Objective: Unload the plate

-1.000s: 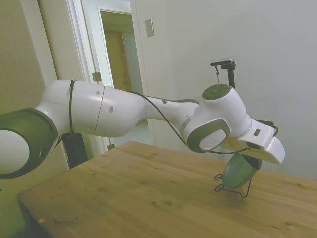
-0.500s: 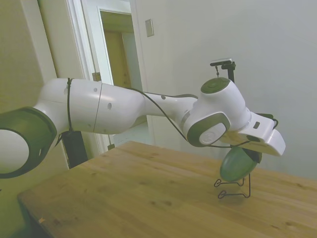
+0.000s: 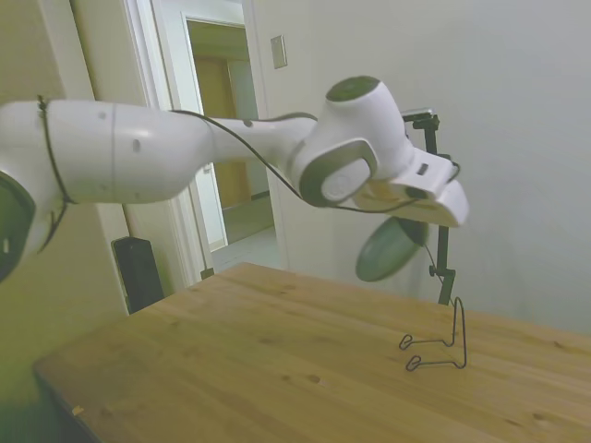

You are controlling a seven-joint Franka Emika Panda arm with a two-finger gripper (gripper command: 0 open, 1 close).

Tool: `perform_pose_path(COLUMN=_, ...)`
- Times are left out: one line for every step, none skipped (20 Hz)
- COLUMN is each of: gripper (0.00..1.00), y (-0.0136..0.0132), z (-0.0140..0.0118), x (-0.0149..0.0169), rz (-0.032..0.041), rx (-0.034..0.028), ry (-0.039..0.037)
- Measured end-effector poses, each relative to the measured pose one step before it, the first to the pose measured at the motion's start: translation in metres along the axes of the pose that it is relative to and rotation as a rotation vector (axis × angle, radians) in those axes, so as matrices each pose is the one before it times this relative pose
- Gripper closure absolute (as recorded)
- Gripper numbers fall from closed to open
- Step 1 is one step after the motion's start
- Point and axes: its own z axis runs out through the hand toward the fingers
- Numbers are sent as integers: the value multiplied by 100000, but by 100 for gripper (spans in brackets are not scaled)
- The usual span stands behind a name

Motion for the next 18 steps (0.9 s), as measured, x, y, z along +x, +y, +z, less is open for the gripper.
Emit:
perform_pose_path(gripper=100, y=-1181, z=-43, x=-1663, rz=-746, rx=672, ry=-5621)
perform_pose_path(gripper=100, y=-948, z=442, x=-1472, rz=-231, rx=54, ry=-5203)
perform_pose_path(gripper=100, y=-587, z=1032, x=-1264, rz=328, rx=-674, ry=-5704)
perform_pose_path(gripper=100, y=-332, z=1233, x=-881, rz=823, rx=-879, ry=-4808)
perform_pose_path(gripper=100, y=-63, z=1542, x=-504, rz=1139, rx=-687, ry=-4537)
perform_pose_path(gripper=100, y=151, z=1574, x=-174, rz=1157, rx=-646, ry=-4091)
perform_pose_path(gripper=100, y=367, z=1514, x=198, rz=1572, rx=-777, ry=-3443)
perform_pose_path(gripper=100, y=534, z=1672, x=478, rz=1998, rx=-803, ry=-4302)
perform_pose_path(gripper=100, y=609, z=1570, x=703, rz=2065, rx=-1023, ry=-4078)
perform_pose_path(gripper=100, y=638, z=1517, x=939, rz=1988, rx=-1027, ry=-3624)
perform_pose_path(gripper=100, y=634, z=1429, x=1072, rz=1873, rx=-1187, ry=-2880)
perform_pose_path(gripper=100, y=687, z=1399, x=1196, rz=1876, rx=-1462, ry=-2153)
perform_pose_path(gripper=100, y=603, z=1290, x=1256, rz=1783, rx=-1281, ry=-970)
perform_pose_path(gripper=100, y=430, z=1167, x=1178, rz=1585, rx=-1081, ry=-341)
perform_pose_path(gripper=100, y=274, z=1026, x=994, rz=1150, rx=-975, ry=-42)
perform_pose_path(gripper=100, y=108, z=810, x=755, rz=571, rx=-949, ry=95)
perform_pose_path(gripper=100, y=-22, z=558, x=509, rz=155, rx=-700, ry=250)
perform_pose_path(gripper=100, y=-155, z=282, x=311, rz=-96, rx=-408, ry=389)
